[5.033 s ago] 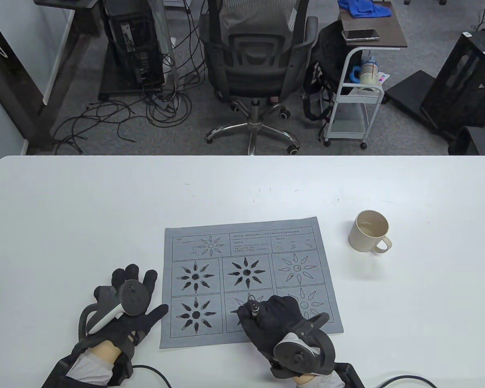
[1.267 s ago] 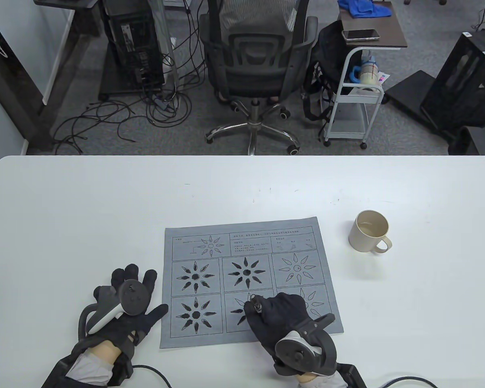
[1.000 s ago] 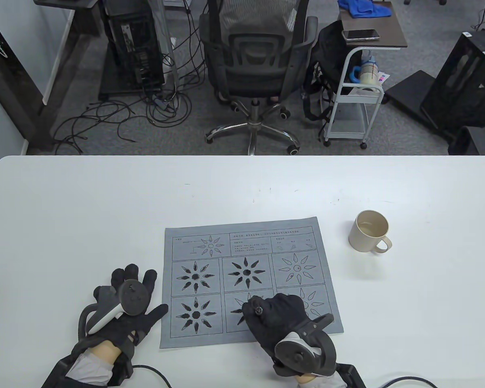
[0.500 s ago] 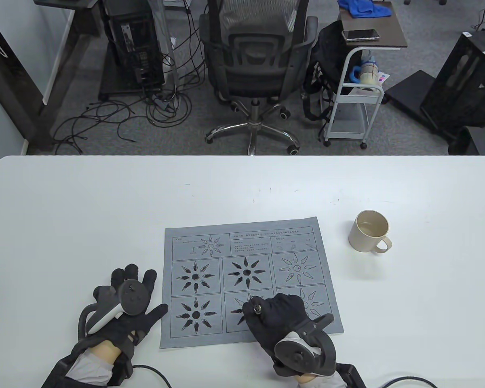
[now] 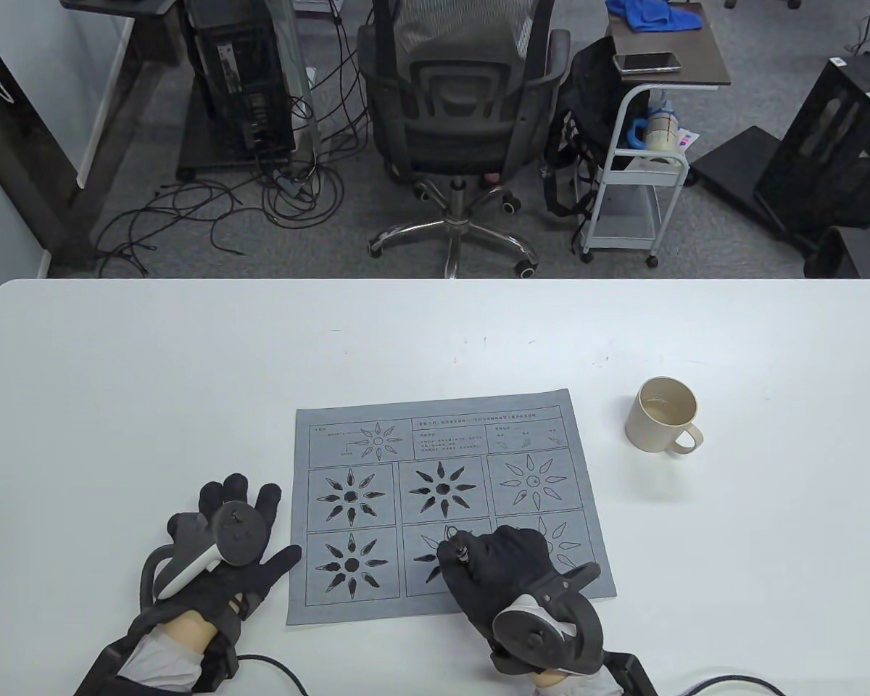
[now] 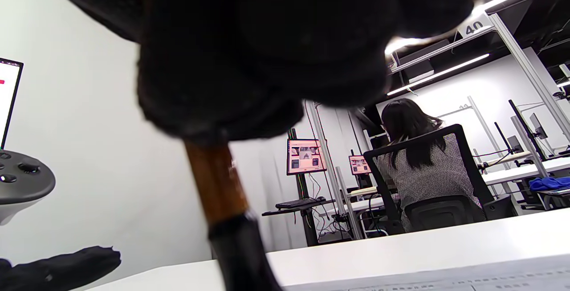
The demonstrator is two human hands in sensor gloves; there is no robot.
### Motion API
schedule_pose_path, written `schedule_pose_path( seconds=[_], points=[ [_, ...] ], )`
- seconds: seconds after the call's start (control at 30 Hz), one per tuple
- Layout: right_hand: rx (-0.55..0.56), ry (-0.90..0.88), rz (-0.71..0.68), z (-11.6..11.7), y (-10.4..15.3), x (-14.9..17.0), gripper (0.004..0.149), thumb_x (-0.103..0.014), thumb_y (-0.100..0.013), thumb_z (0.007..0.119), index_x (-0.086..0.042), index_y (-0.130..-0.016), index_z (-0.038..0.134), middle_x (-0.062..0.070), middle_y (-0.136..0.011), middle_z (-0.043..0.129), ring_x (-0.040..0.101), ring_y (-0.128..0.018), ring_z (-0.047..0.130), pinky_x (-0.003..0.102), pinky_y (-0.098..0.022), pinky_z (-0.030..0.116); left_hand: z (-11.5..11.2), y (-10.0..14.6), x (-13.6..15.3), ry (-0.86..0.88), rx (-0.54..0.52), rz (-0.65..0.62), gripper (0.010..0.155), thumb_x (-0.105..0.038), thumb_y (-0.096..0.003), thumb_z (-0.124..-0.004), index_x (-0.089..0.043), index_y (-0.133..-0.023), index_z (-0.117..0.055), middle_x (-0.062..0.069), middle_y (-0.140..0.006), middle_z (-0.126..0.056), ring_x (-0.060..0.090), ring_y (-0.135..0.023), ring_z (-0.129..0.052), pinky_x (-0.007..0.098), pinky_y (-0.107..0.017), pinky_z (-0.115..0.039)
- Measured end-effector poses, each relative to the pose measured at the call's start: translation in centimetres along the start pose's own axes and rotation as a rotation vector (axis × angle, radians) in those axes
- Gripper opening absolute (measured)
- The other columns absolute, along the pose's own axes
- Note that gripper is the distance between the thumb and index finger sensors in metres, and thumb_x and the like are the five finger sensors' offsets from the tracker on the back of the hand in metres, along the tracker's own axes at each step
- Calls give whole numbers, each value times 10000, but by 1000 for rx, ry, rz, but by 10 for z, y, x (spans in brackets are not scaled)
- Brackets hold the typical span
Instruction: Trace patterns on water writing practice cloth with Chinese brush
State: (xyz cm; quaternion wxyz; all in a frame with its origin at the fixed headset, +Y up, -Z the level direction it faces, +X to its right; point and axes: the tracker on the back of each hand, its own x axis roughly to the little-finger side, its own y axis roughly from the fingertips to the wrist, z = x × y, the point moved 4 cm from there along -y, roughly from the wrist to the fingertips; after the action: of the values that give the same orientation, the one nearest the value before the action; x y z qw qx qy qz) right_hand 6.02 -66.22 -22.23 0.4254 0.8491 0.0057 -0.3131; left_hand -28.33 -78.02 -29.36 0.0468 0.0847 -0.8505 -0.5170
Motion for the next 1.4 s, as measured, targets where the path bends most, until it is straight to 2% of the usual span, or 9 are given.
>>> schedule_pose_path(
  seconds=[0.63,1.4],
  points=[
    [6,14,-3,-1,1,0,344,-386,-515,824,-75,-588,951,57,-283,1048,219,-224,976,456,-320,809,0,0,0,1,1,0,824,-709,-482,-475,-438,-1004,102,19,-1050,237,337,-941,214,737,-657,-6],
    [3,-8,-11,1,1,-2,353,-398,-522,816,-88,-627,946,67,-340,1065,228,-276,991,462,-349,809,0,0,0,0,2,1,824,-709,-482,-474,-439,-1003,103,20,-1049,237,337,-941,214,737,-658,-5]
  ],
)
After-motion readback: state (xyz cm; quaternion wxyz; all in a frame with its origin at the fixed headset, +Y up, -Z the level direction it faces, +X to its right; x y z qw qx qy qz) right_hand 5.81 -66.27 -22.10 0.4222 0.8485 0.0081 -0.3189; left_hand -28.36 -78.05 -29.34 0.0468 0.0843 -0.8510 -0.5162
